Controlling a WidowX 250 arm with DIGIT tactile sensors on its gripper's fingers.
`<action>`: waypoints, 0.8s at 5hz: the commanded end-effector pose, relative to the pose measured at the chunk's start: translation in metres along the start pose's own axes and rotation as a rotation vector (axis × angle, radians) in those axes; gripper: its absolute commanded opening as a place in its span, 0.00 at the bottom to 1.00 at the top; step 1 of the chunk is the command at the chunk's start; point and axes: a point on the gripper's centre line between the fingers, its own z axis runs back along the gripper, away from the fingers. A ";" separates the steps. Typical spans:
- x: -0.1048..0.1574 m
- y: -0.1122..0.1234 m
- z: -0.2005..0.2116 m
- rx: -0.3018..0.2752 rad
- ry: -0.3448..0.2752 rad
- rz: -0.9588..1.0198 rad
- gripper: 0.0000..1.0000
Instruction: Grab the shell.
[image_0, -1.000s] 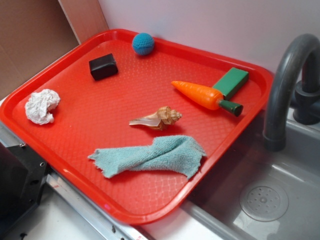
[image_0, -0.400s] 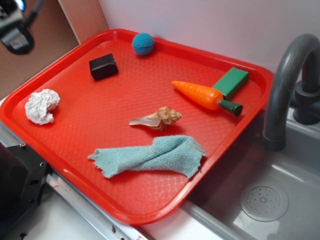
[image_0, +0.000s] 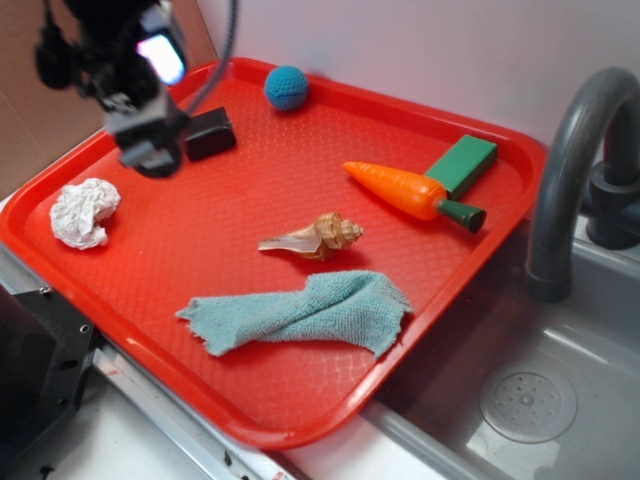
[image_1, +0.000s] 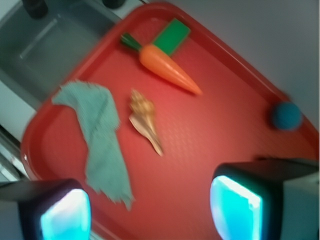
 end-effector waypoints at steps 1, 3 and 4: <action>0.031 -0.007 -0.033 -0.038 -0.044 0.010 1.00; 0.041 -0.005 -0.070 -0.024 0.032 0.010 1.00; 0.041 0.000 -0.091 -0.012 0.087 0.006 1.00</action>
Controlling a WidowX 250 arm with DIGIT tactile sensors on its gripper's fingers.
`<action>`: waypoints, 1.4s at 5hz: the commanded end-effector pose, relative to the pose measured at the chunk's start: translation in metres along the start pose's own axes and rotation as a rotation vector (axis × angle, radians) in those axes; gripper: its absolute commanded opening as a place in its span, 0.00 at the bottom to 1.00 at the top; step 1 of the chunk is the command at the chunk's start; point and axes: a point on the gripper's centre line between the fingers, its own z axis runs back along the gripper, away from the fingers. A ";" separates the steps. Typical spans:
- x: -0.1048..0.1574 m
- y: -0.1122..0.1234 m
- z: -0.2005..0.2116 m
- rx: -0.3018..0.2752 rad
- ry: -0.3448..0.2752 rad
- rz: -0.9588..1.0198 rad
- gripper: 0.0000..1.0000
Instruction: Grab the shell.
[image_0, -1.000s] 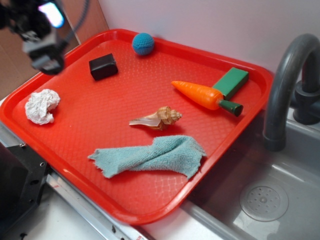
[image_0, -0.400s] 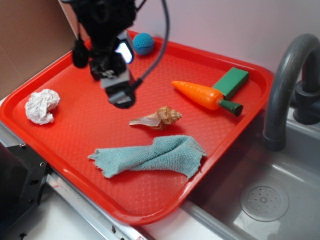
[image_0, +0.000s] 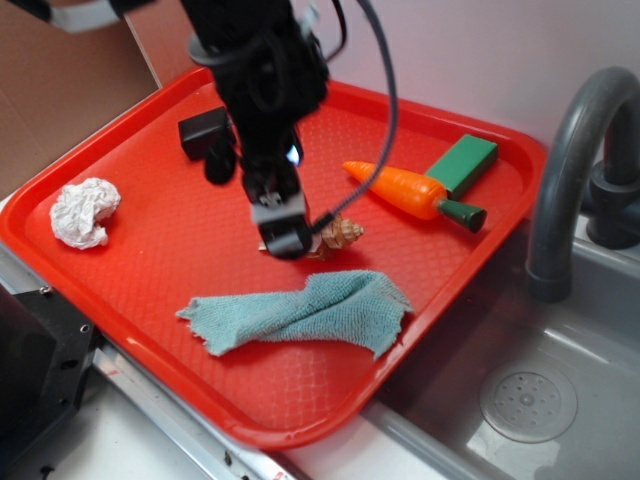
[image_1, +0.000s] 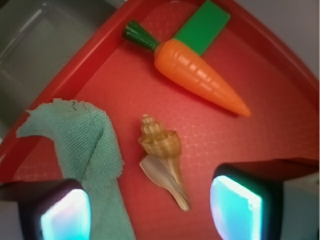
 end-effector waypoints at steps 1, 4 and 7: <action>0.012 0.007 -0.027 0.011 0.048 -0.009 1.00; 0.013 0.025 -0.071 -0.091 0.117 -0.053 0.28; -0.006 0.034 -0.008 -0.011 0.147 0.074 0.00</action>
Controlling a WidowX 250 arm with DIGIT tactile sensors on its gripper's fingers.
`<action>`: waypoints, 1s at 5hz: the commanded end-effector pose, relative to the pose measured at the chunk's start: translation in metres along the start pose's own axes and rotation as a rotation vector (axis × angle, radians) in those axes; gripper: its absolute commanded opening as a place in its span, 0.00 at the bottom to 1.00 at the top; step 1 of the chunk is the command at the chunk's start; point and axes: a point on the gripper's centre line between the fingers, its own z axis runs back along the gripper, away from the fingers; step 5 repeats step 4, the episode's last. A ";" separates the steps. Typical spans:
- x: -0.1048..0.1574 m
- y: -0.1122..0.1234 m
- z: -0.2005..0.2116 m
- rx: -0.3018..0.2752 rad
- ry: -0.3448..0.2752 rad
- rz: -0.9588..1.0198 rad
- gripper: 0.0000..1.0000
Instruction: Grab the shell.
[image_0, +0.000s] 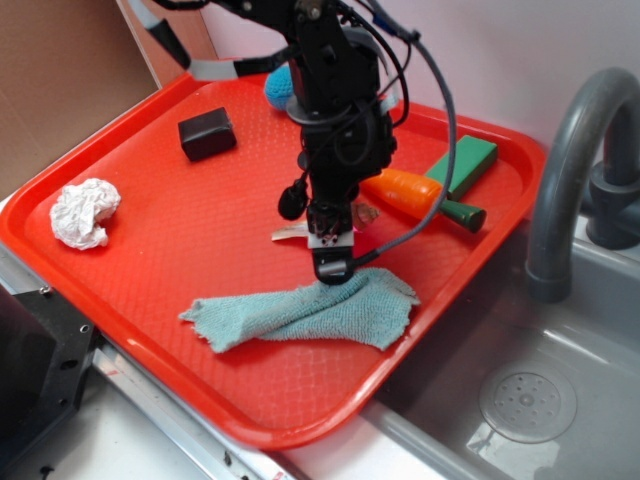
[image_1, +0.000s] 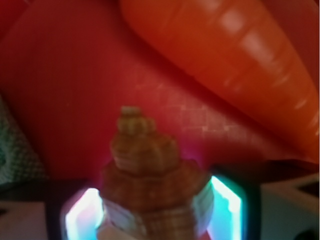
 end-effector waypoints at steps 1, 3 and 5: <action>-0.068 0.017 0.100 0.002 -0.066 0.435 0.00; -0.149 0.022 0.186 -0.054 -0.245 0.804 0.00; -0.143 0.029 0.197 -0.020 -0.211 0.741 0.00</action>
